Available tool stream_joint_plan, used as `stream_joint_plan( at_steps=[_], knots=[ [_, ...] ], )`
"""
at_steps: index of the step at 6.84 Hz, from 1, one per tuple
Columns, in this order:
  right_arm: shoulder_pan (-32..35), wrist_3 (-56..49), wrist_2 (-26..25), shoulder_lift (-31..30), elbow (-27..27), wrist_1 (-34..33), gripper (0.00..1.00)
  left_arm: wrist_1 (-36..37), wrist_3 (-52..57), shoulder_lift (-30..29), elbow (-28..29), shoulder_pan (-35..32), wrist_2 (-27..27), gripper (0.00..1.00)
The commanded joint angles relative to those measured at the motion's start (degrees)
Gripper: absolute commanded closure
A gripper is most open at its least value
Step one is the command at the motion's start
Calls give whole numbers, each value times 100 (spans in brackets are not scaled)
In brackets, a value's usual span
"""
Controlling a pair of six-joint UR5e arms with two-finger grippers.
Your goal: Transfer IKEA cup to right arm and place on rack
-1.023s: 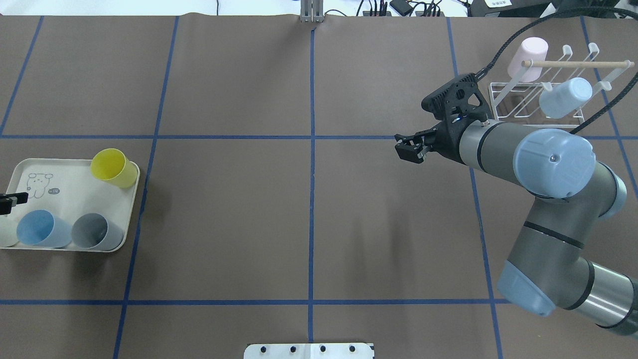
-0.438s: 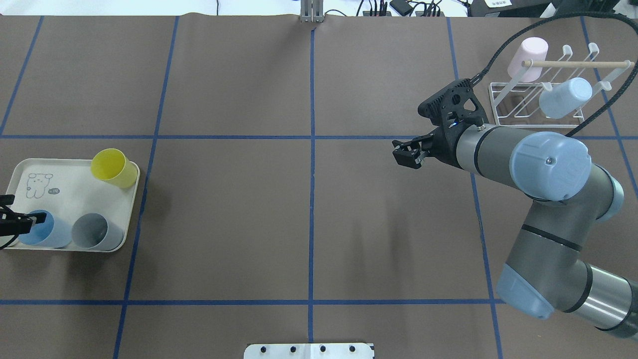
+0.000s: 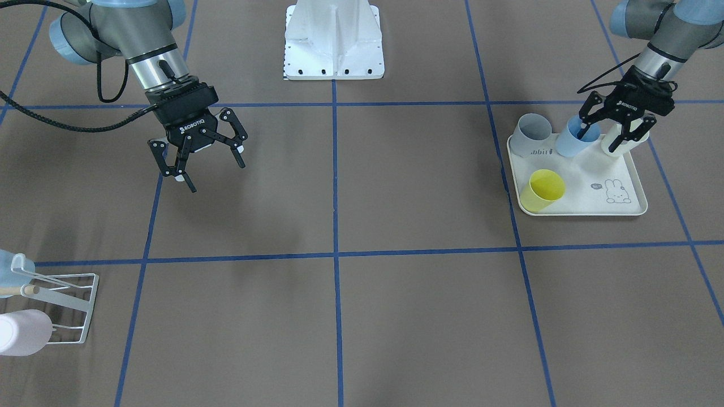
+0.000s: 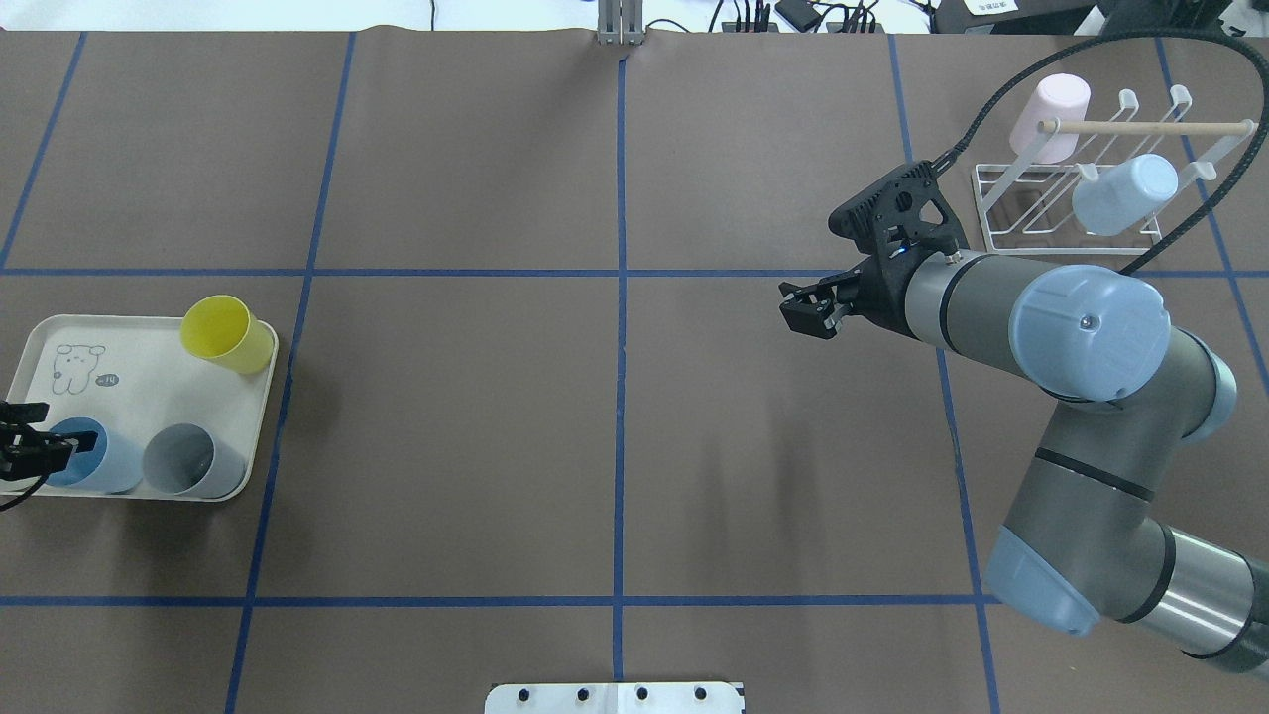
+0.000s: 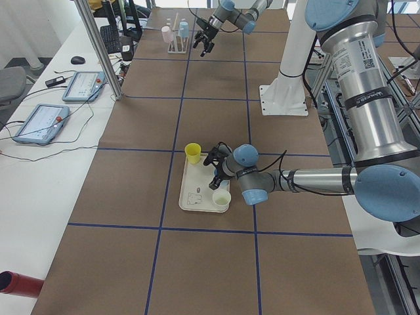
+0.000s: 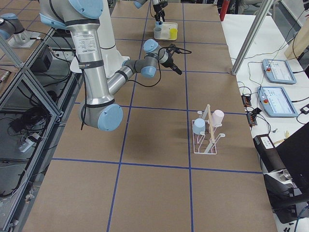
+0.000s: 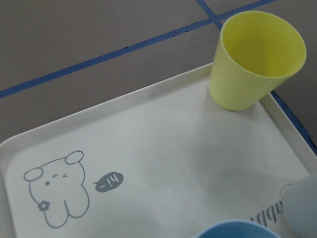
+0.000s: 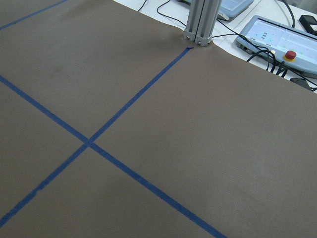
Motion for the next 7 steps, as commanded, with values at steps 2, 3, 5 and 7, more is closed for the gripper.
stream_joint_plan(
  at_steps=[2, 3, 5, 7],
  knots=[
    [-1, -7, -9, 0, -8, 0, 0, -17, 14, -16, -37, 8, -54, 91],
    [-1, -7, -18, 9, -8, 9, 0, -17, 14, -16, -64, -1, -115, 100],
    [-1, -7, -35, 9, -17, 18, 0, 18, 196, -51, -160, -298, -702, 100],
    [-9, -68, -44, 18, -61, 44, 0, 71, 627, -51, -387, -1559, -906, 100]
  ],
)
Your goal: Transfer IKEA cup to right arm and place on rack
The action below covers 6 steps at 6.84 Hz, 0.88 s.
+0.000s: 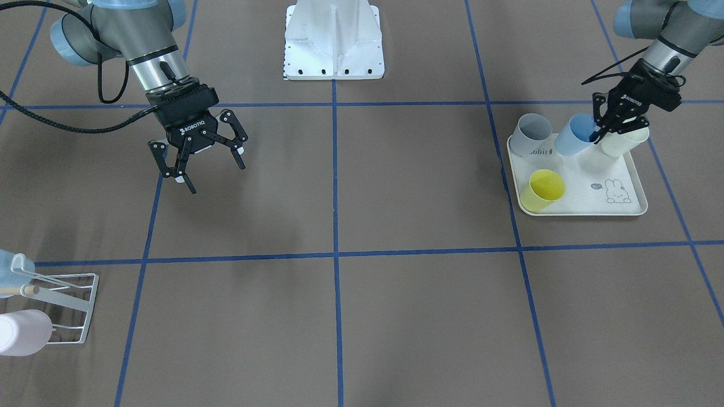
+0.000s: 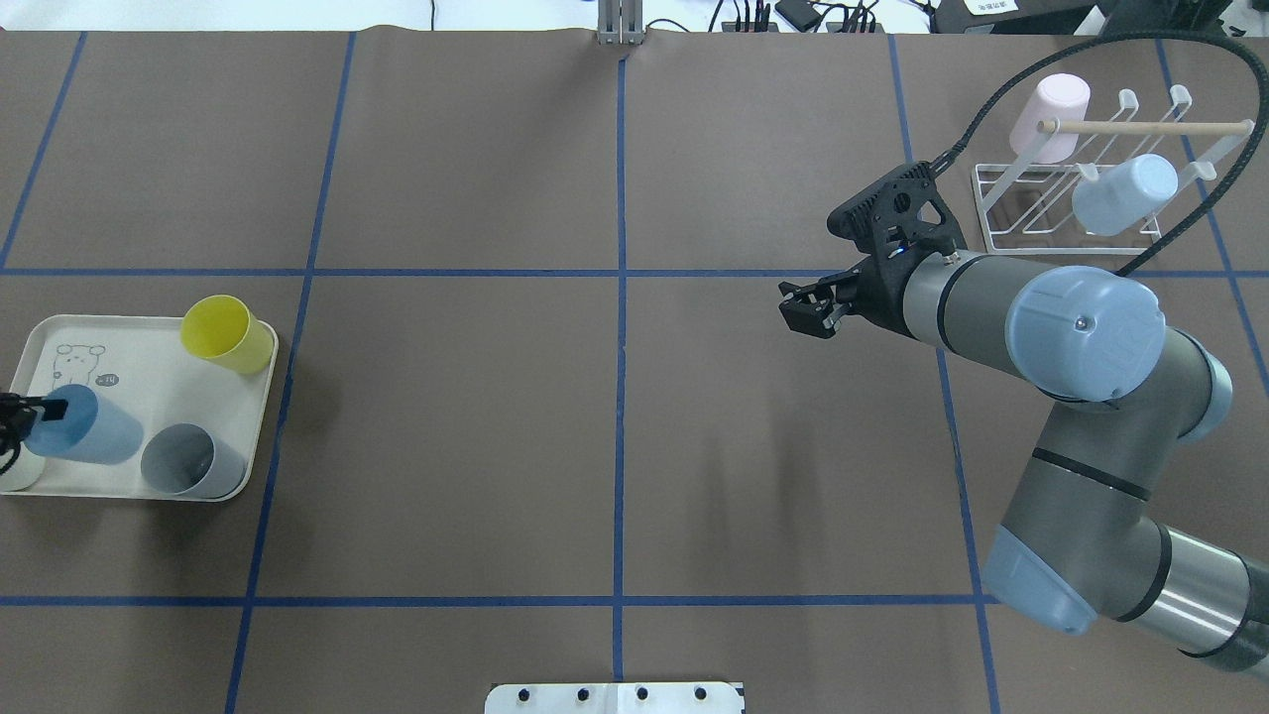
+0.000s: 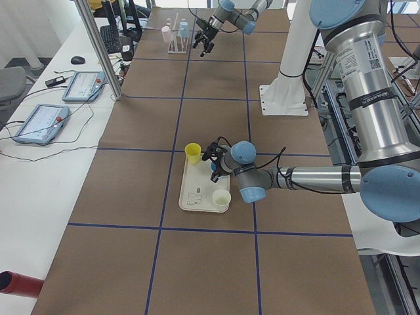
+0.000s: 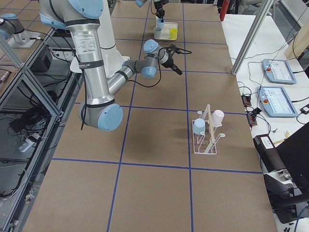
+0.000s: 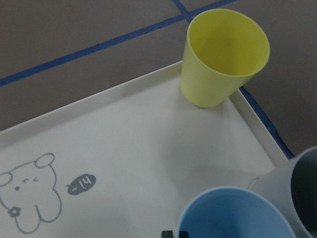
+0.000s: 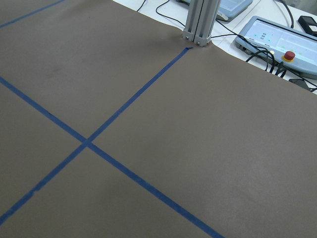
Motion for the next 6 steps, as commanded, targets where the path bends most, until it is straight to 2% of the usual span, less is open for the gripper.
stream_joint_plan(
  at_steps=[1, 2, 3, 4, 6],
  knots=[
    [-3, -56, -13, 76, -22, 26, 1, 357, 254, -97, -440, -1097, -488, 100],
    [-12, -22, -82, 155, -49, 35, 1, 1109, 106, -377, -965, -1205, -622, 100],
    [-29, -30, -214, 251, -84, 44, 1, 1769, -566, -554, -1597, -1189, -754, 100],
    [-99, -21, -319, 331, -110, 209, 1, 1863, -1564, -929, -1768, -1180, -1051, 100],
    [-231, -143, -356, 367, -565, 1584, 1, 1846, -3805, -2106, -1840, -910, -1255, 100]
  ],
)
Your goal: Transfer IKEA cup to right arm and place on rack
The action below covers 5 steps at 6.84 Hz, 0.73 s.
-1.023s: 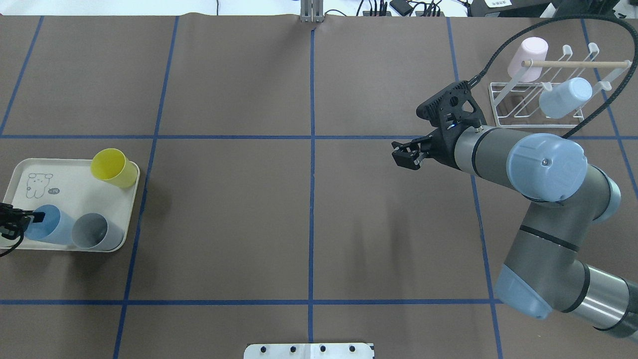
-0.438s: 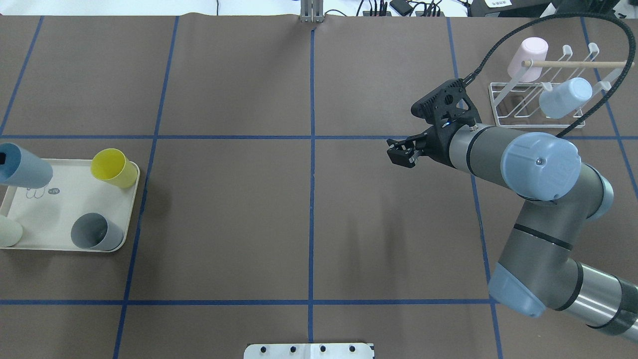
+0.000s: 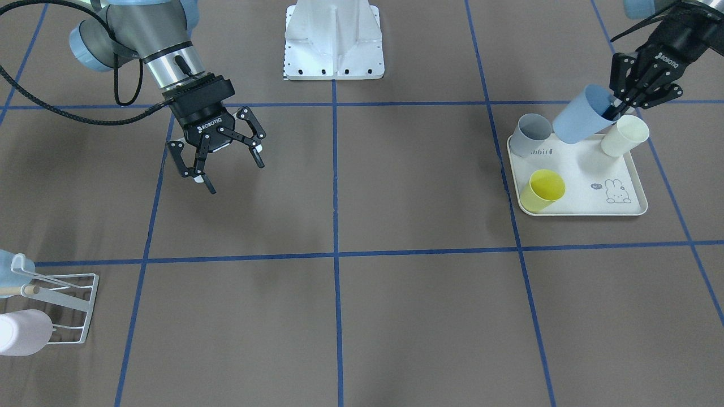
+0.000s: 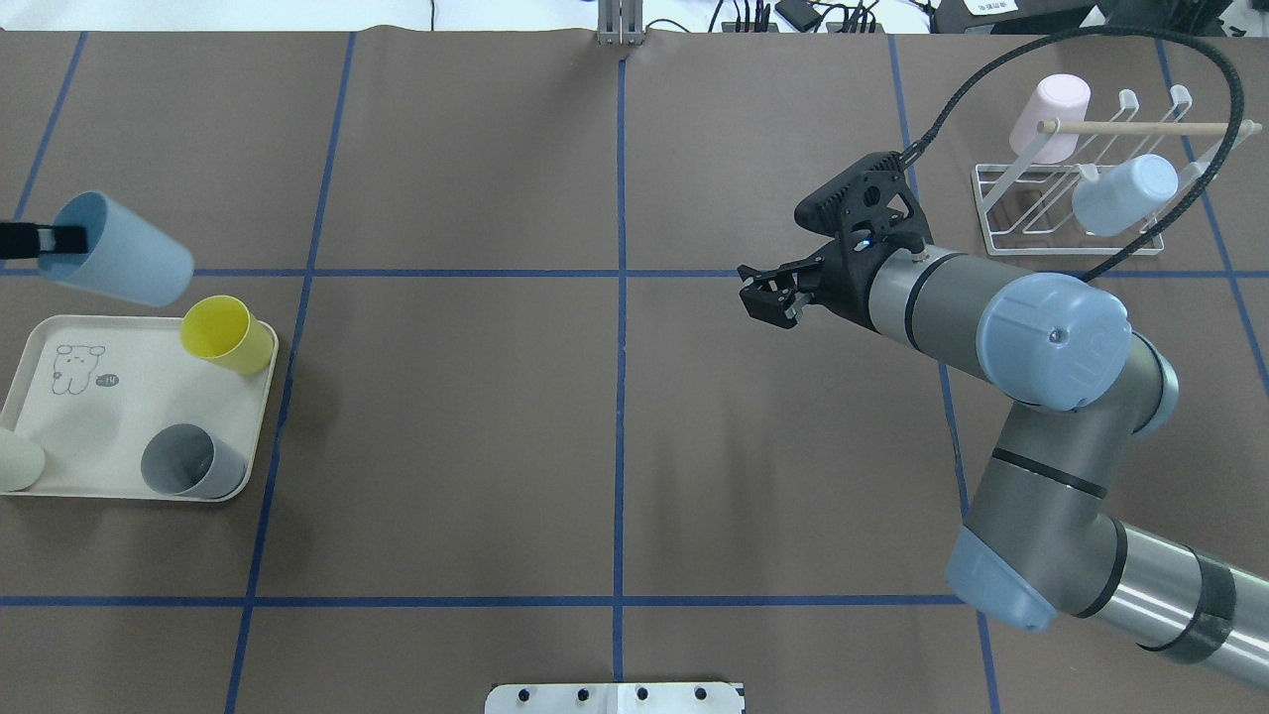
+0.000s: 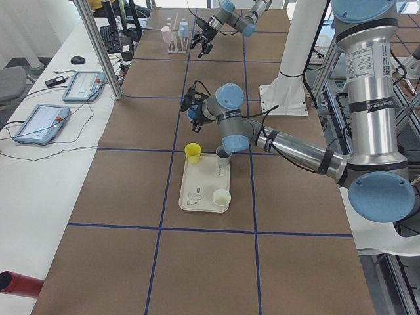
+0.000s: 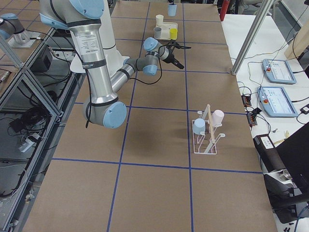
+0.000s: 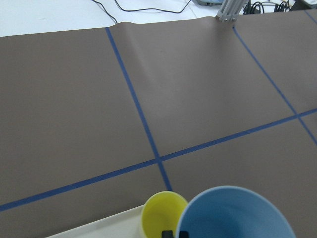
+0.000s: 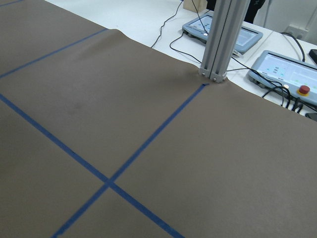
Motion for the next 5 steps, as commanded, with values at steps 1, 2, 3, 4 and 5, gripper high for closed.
stream_joint_plan(
  at_steps=[1, 2, 3, 4, 5],
  knots=[
    [-182, -429, -37, 24, -325, 1142, 1, 35, -2241, -1239, -61, 497, -158, 100],
    [-243, -1094, -28, 33, -291, 1328, 1, 35, -3156, -1758, -53, 953, -123, 100],
    [-348, -1500, -28, 33, -326, 1609, 1, 35, -3896, -2207, -35, 1270, 0, 100],
    [-445, -1557, -28, 76, -326, 1864, 2, 35, -4399, -2472, -17, 1796, 453, 100],
    [-559, -1557, -89, 129, -326, 2153, 4, 44, -4622, -2719, 26, 2445, 1406, 100]
  ],
)
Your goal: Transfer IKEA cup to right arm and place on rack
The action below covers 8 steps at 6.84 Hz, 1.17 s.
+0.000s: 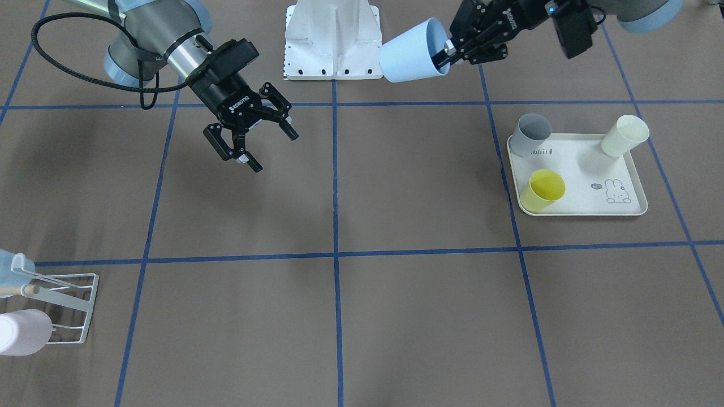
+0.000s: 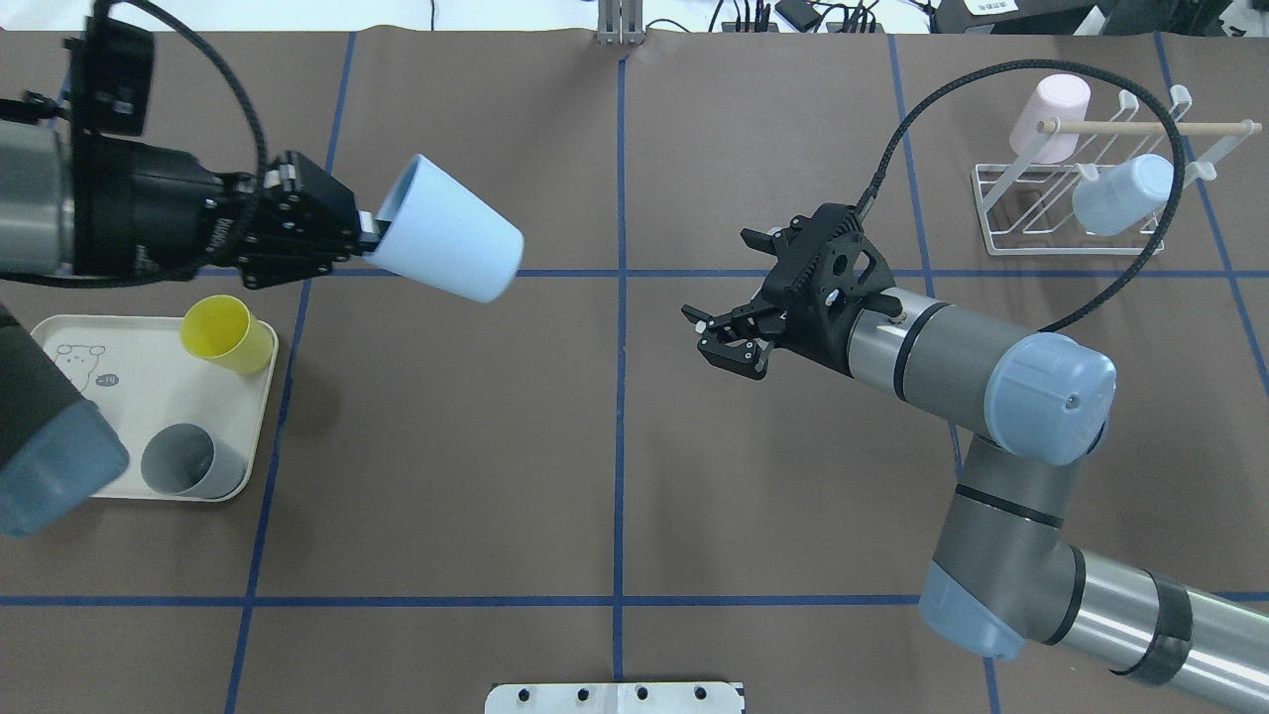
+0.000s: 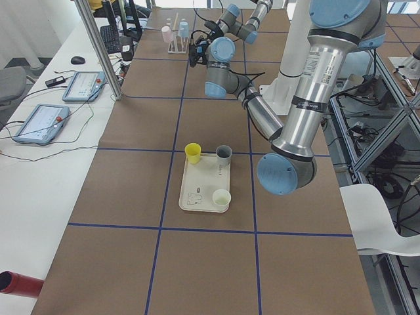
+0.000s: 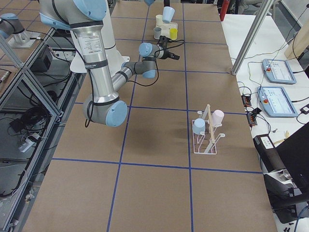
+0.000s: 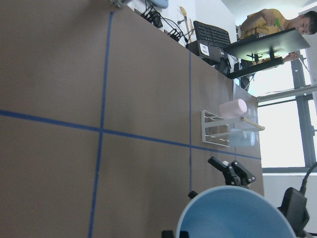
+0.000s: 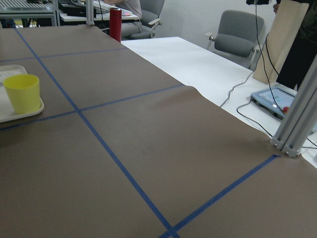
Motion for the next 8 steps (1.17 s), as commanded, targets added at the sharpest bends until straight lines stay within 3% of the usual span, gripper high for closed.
stream_joint_plan(
  at_steps=[1, 4, 8],
  knots=[
    [-203, -267, -71, 51, -4, 637, 4, -2, -425, -464, 126, 983, 1073, 100],
    [-458, -699, -326, 34, 13, 1105, 3, 24, -531, -737, 705, 986, 1390, 100],
    [-590, -884, -335, 42, 48, 1229, 2, 33, -496, -826, 908, 995, 1400, 100]
  ],
)
